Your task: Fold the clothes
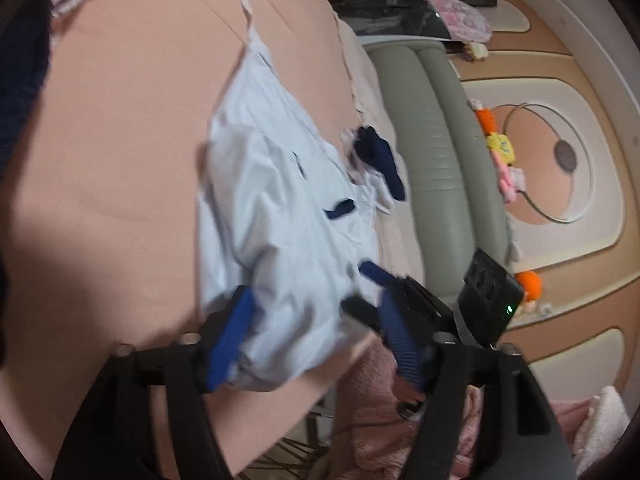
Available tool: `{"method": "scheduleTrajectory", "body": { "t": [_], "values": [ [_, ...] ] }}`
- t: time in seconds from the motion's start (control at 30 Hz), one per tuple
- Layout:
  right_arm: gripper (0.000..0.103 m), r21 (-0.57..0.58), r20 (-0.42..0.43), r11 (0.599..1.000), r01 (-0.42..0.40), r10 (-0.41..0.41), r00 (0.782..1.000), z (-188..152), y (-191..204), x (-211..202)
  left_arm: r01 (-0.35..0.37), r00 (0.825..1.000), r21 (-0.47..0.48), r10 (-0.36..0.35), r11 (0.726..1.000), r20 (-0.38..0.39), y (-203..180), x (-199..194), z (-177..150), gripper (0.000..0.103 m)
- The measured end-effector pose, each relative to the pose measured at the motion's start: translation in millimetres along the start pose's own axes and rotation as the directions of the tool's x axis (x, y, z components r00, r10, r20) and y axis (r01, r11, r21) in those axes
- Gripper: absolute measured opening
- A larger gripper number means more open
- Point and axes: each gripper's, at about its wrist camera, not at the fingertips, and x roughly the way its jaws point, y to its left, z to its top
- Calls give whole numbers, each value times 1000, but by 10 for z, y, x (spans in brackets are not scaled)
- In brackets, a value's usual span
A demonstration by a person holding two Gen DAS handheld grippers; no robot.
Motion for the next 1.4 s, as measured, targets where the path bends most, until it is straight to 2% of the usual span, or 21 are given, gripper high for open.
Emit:
{"method": "scheduleTrajectory", "body": {
  "t": [0.07,0.13,0.2,0.3,0.33,0.4,0.43,0.47,0.53,0.6,0.63,0.67,0.77,0.83,0.9,1.0,1.1,1.2,1.27,1.3,1.4],
  "values": [
    [82,8,0,1000,6,-6,1000,69,-63,14,-54,997,23,55,998,-47,2,90,-19,81],
    [82,6,-12,1000,14,-14,1000,127,-116,54,-52,996,75,58,996,-75,-88,114,-79,81],
    [82,-28,-61,999,44,-45,997,128,-158,189,-54,990,145,72,988,-121,-166,158,-178,81],
    [83,-105,-145,992,72,-87,986,33,-187,507,-112,968,309,173,945,-180,-326,306,-388,81],
    [93,-107,-133,992,67,-81,988,18,-215,534,-134,961,358,210,924,-181,-372,342,-446,81],
    [97,-95,-148,993,71,-84,985,42,-286,564,-150,957,378,230,914,-175,-375,301,-497,78],
    [97,-85,-156,993,77,-90,984,56,-306,568,-165,954,385,245,908,-170,-361,264,-520,72],
    [98,-90,-152,991,102,-115,982,62,-301,565,-188,949,397,271,898,-162,-339,215,-541,57],
    [101,-129,-129,978,165,-182,975,62,-260,550,-230,939,419,314,878,-143,-296,103,-569,49],
    [101,-123,-125,975,184,-199,972,77,-253,492,-269,929,435,350,859,-117,-291,62,-586,40],
    [95,-109,-127,977,183,-197,972,89,-256,451,-294,923,441,371,848,-99,-290,67,-586,31],
    [82,-93,-126,980,173,-184,975,95,-255,398,-318,917,445,391,837,-81,-272,57,-584,21],
    [79,-56,-99,995,86,-92,991,30,-177,212,-368,902,478,431,798,-25,-314,27,-588,21],
    [77,-66,-94,994,84,-90,992,-23,-89,182,-398,889,506,458,765,6,-360,45,-585,21],
    [73,-82,-71,993,80,-86,994,-52,-20,178,-419,879,513,477,749,20,-373,85,-559,21],
    [73,-79,-89,994,79,-86,992,-59,-3,222,-444,868,532,494,721,54,-421,119,-548,21],
    [71,-77,-72,994,82,-88,994,-65,35,159,-464,854,538,516,703,62,-428,148,-560,18],
    [70,-74,-54,994,86,-90,994,-71,73,96,-453,855,533,517,715,34,-422,98,-587,14],
    [71,-88,-47,991,105,-109,993,-56,108,79,-451,853,539,522,712,24,-413,36,-636,13],
    [71,-104,-48,986,130,-135,990,-46,129,93,-459,850,531,526,712,28,-402,-6,-645,13],
    [70,-172,-80,945,277,-294,952,-71,129,207,-507,841,461,535,728,79,-338,-219,-607,13]
  ]
}}
